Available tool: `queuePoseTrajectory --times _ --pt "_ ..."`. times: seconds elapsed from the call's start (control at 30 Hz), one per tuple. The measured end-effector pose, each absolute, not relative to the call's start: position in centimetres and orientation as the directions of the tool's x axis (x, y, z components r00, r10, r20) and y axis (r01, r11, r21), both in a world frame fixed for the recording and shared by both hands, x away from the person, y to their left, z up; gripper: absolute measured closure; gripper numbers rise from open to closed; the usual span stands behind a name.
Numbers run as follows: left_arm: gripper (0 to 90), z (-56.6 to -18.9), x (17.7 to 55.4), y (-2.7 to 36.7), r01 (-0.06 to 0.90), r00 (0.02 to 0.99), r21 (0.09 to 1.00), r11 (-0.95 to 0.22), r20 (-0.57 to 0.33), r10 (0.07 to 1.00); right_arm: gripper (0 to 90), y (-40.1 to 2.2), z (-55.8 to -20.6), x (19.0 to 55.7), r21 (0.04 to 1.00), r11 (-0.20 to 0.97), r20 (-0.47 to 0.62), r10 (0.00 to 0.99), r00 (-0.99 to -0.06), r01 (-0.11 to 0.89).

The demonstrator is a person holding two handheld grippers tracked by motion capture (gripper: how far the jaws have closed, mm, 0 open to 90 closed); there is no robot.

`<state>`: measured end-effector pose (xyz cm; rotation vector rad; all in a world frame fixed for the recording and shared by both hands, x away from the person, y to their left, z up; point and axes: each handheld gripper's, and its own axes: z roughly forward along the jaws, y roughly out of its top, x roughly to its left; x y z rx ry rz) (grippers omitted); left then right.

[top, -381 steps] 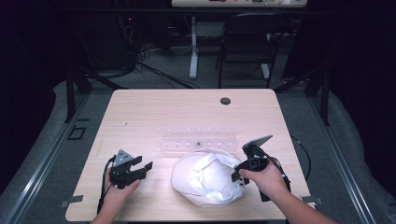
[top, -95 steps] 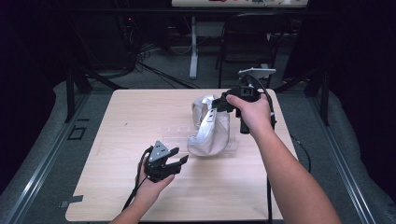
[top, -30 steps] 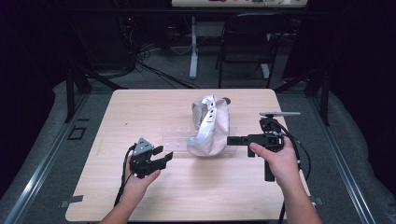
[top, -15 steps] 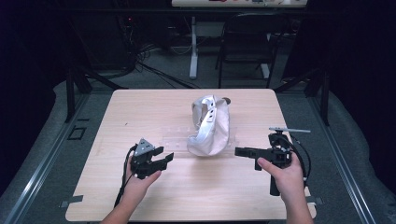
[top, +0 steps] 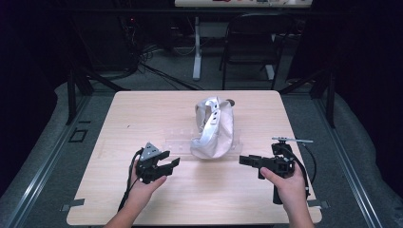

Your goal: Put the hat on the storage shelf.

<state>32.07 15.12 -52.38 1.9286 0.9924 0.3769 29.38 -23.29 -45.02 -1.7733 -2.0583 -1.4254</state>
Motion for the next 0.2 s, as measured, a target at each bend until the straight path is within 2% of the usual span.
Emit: queuePoseTrajectory --times 0.2 --pt "46.0 -52.41 31.84 14.72 0.471 0.648 0.839 -0.273 -0.119 0.752 46.7 -23.56 -45.25 29.32 0.575 -0.103 0.593 0.736 -0.326 0.812"
